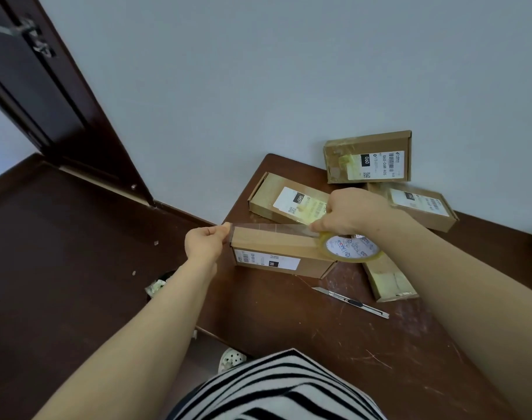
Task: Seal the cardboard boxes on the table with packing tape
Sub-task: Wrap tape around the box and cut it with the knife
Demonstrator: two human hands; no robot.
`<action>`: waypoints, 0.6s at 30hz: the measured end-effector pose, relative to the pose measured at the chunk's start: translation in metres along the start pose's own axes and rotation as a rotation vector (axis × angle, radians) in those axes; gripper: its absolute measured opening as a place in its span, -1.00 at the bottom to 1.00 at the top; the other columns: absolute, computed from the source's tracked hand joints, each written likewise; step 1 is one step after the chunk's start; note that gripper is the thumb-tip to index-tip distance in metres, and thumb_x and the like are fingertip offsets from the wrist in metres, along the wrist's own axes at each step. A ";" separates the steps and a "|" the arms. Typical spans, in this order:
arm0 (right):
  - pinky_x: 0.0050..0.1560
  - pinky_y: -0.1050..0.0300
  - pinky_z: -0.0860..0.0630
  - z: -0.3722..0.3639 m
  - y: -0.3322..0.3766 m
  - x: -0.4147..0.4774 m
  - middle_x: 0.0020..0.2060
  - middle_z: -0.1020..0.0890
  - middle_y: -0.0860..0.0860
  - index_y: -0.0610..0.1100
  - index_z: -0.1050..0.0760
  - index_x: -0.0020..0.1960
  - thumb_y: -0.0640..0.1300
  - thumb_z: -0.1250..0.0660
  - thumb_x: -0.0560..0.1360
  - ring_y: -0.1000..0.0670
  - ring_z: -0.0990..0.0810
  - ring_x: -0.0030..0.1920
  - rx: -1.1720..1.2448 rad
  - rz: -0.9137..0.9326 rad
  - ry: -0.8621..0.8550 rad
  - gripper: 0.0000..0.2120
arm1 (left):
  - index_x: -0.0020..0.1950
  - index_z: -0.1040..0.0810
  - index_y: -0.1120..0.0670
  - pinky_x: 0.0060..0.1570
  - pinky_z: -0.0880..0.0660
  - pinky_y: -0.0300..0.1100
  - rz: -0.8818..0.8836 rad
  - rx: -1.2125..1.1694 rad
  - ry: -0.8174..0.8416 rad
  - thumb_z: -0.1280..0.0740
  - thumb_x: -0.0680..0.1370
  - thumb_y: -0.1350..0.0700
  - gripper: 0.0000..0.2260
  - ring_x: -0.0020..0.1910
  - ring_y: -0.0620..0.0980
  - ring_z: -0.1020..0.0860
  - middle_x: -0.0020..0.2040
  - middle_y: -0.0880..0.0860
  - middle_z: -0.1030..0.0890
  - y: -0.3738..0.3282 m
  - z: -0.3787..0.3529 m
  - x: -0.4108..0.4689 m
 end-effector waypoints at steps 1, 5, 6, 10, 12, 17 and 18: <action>-0.39 0.16 -0.37 -0.001 0.000 0.001 -0.46 -0.49 0.05 -0.07 -0.43 -0.36 0.31 -0.39 0.33 0.04 -0.48 -0.41 -0.006 -0.002 0.000 -0.55 | -0.19 -0.61 0.17 0.17 -0.52 0.04 0.011 -0.010 -0.002 -0.43 0.50 0.14 -0.87 0.01 0.15 -0.63 -0.10 0.19 -0.67 0.001 0.000 0.000; -0.37 0.14 -0.38 -0.004 0.001 0.003 -0.39 -0.51 0.06 -0.04 -0.38 -0.34 0.31 -0.37 0.34 0.05 -0.48 -0.34 -0.036 -0.024 0.008 -0.57 | -0.21 -0.61 0.17 0.00 -0.59 -0.06 0.036 -0.053 0.000 -0.43 0.50 0.16 -0.88 -0.06 0.12 -0.65 -0.19 0.14 -0.66 0.006 -0.003 0.003; -0.36 0.14 -0.38 -0.005 0.001 0.003 -0.37 -0.51 0.06 -0.04 -0.37 -0.33 0.31 -0.36 0.34 0.05 -0.48 -0.33 -0.039 -0.031 0.011 -0.57 | -0.18 -0.61 0.18 -0.03 -0.59 -0.07 0.044 -0.059 0.004 -0.43 0.50 0.16 -0.89 -0.09 0.10 -0.65 -0.20 0.13 -0.66 0.008 -0.003 0.003; -0.27 0.12 -0.45 -0.008 0.001 0.003 -0.36 -0.52 0.07 -0.03 -0.38 -0.29 0.28 -0.34 0.38 0.05 -0.50 -0.31 -0.037 -0.049 0.034 -0.61 | -0.20 -0.60 0.15 -0.01 -0.60 -0.05 0.068 -0.057 0.018 -0.43 0.50 0.14 -0.89 -0.13 0.07 -0.65 -0.18 0.13 -0.67 0.011 -0.005 0.007; -0.19 0.09 -0.50 -0.010 0.001 0.002 -0.33 -0.53 0.07 -0.02 -0.42 -0.20 0.28 -0.33 0.39 0.03 -0.52 -0.27 -0.035 -0.056 0.047 -0.64 | -0.20 -0.60 0.14 -0.04 -0.60 -0.06 0.074 -0.054 0.024 -0.43 0.50 0.15 -0.89 -0.15 0.05 -0.65 -0.18 0.13 -0.67 0.012 -0.006 0.010; -0.19 0.10 -0.46 -0.014 0.003 0.004 -0.29 -0.49 0.08 -0.01 -0.38 -0.15 0.28 -0.30 0.42 0.00 -0.51 -0.19 -0.098 -0.058 0.049 -0.64 | -0.20 -0.58 0.12 0.00 -0.59 -0.06 0.088 -0.016 0.048 -0.41 0.52 0.13 -0.88 -0.15 0.04 -0.64 -0.20 0.10 -0.66 0.013 -0.008 0.012; -0.20 0.10 -0.45 -0.015 0.003 0.004 -0.29 -0.48 0.08 -0.01 -0.36 -0.16 0.28 -0.29 0.42 0.00 -0.49 -0.19 -0.111 -0.059 0.048 -0.64 | -0.21 -0.58 0.11 0.02 -0.58 -0.05 0.083 -0.007 0.054 -0.39 0.53 0.14 -0.87 -0.13 0.05 -0.63 -0.21 0.10 -0.65 0.013 -0.010 0.012</action>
Point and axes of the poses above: each hand's wrist, its own x-axis towards the middle knuckle, its own z-axis out of the back of the hand, y = z × x, the point moved 6 cm from there along x, towards the middle knuckle
